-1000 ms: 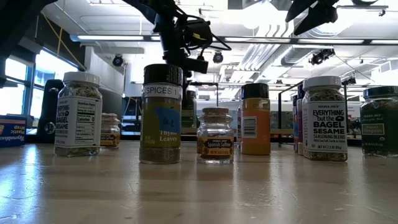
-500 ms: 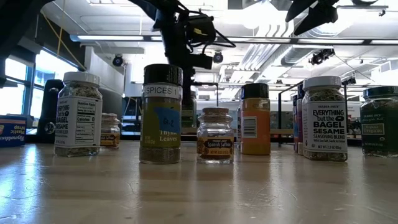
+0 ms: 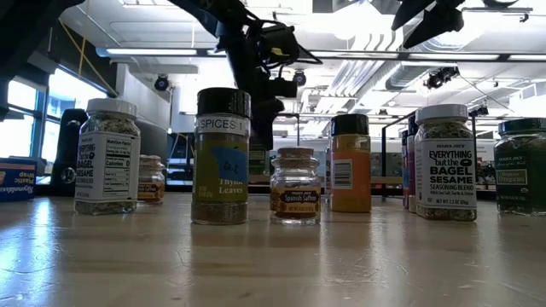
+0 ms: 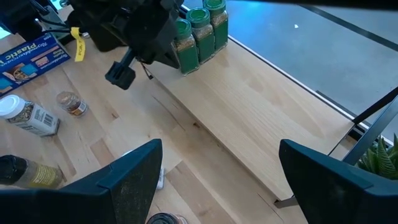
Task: Shelf spices
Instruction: Put the left green seasoning bottle on the shelf aligned with the other green seasoning bottles
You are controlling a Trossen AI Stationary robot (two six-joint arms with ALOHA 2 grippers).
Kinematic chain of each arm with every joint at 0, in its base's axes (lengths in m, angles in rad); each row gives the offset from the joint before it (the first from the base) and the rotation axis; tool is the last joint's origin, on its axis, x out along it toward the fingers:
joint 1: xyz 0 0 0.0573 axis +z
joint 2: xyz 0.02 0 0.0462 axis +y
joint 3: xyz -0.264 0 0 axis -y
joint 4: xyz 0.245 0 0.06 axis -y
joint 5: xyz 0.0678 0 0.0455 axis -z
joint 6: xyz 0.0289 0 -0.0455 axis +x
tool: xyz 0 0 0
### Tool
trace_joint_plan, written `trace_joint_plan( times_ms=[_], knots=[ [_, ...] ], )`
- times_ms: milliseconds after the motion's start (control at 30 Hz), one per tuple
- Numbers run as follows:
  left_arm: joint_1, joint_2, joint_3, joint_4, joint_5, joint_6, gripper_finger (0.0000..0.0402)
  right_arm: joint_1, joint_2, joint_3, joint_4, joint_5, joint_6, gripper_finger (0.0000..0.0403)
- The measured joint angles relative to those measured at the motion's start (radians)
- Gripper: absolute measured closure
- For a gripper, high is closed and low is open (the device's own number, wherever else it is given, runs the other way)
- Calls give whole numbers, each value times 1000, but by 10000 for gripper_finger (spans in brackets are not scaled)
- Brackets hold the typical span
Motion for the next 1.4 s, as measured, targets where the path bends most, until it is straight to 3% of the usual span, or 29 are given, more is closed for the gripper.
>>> trace_joint_plan(
  times_ms=[300, 433, 600, 767, 900, 1067, 1200, 1400],
  knots=[
    [-25, -48, 44, -52, -1, -104, 401, 0, 0, 0, -2, 0, 40, 85],
    [-64, -184, 94, -138, 1, -154, 401, -23, 20, 0, 19, -55, 38, 85],
    [-76, -413, 95, -226, -11, -280, 401, -90, 141, 0, 184, -188, -211, 91],
    [-74, -594, 95, -262, -56, -364, 401, -203, 332, 0, 414, -358, -414, 150],
    [-73, -681, 95, -281, -103, -430, 401, -287, 473, 0, 579, -514, -434, 243],
    [-87, -725, 95, -359, -133, -510, 401, -366, 628, 0, 701, -584, -407, 335],
    [-114, -722, 95, -431, -133, -550, 401, -398, 749, 0, 797, -622, -330, 357],
    [-161, -711, 93, -462, -132, -573, 401, -417, 857, 0, 925, -627, -198, 359]
  ],
)
